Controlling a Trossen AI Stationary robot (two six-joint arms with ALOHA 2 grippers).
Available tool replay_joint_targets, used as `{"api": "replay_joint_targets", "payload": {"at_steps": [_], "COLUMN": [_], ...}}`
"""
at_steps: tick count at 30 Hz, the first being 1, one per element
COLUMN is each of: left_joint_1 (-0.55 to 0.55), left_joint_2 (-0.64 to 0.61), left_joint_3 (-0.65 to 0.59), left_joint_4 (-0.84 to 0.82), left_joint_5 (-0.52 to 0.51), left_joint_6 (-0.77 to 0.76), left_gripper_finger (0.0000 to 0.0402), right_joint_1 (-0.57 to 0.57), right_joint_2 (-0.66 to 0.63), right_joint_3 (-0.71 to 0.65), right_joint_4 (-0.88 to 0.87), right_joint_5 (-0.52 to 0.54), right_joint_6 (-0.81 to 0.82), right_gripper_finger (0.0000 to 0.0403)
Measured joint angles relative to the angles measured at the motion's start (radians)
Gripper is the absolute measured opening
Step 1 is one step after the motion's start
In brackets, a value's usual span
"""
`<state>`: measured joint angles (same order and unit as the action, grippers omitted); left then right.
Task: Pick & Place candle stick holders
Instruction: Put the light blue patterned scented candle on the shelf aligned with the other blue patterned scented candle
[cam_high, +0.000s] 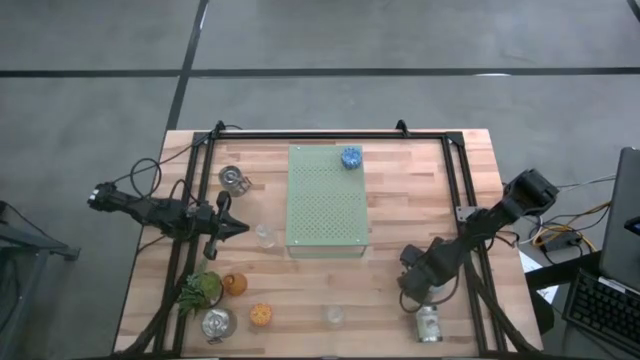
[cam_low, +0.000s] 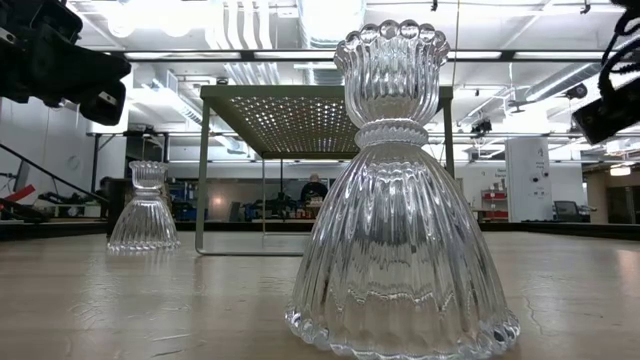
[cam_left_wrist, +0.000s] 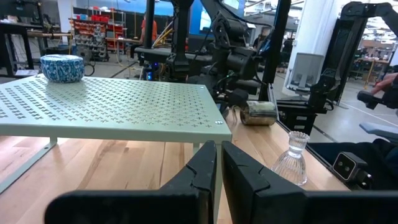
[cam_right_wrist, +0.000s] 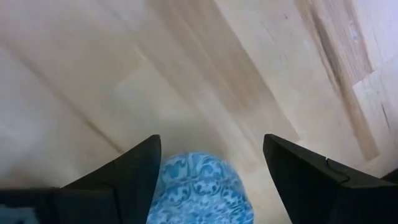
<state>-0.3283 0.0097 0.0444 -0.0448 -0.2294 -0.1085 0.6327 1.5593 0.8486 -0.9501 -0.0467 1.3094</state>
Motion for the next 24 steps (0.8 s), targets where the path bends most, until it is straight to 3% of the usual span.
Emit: {"api": "replay_joint_targets", "payload": {"at_steps": [5, 13, 18, 24], "left_joint_1": [0.0, 0.0, 0.0, 0.0], "left_joint_2": [0.0, 0.0, 0.0, 0.0], "left_joint_3": [0.0, 0.0, 0.0, 0.0], "left_joint_4": [0.0, 0.0, 0.0, 0.0], "left_joint_5": [0.0, 0.0, 0.0, 0.0], "left_joint_6": [0.0, 0.0, 0.0, 0.0], "left_gripper_finger": [0.0028, 0.0028, 0.0028, 0.0028], "right_joint_1": [0.008, 0.085, 0.154, 0.212], "right_joint_2": [-0.057, -0.159, -0.159, -0.125], "right_joint_3": [0.0, -0.003, -0.013, -0.015], "right_joint_4": [-0.003, -0.015, -0.012, 0.008], "right_joint_5": [0.038, 0.051, 0.047, 0.047], "right_joint_6": [0.034, 0.25, 0.36, 0.431], "right_gripper_finger": [0.0292, 0.0342, 0.0373, 0.0378]}}
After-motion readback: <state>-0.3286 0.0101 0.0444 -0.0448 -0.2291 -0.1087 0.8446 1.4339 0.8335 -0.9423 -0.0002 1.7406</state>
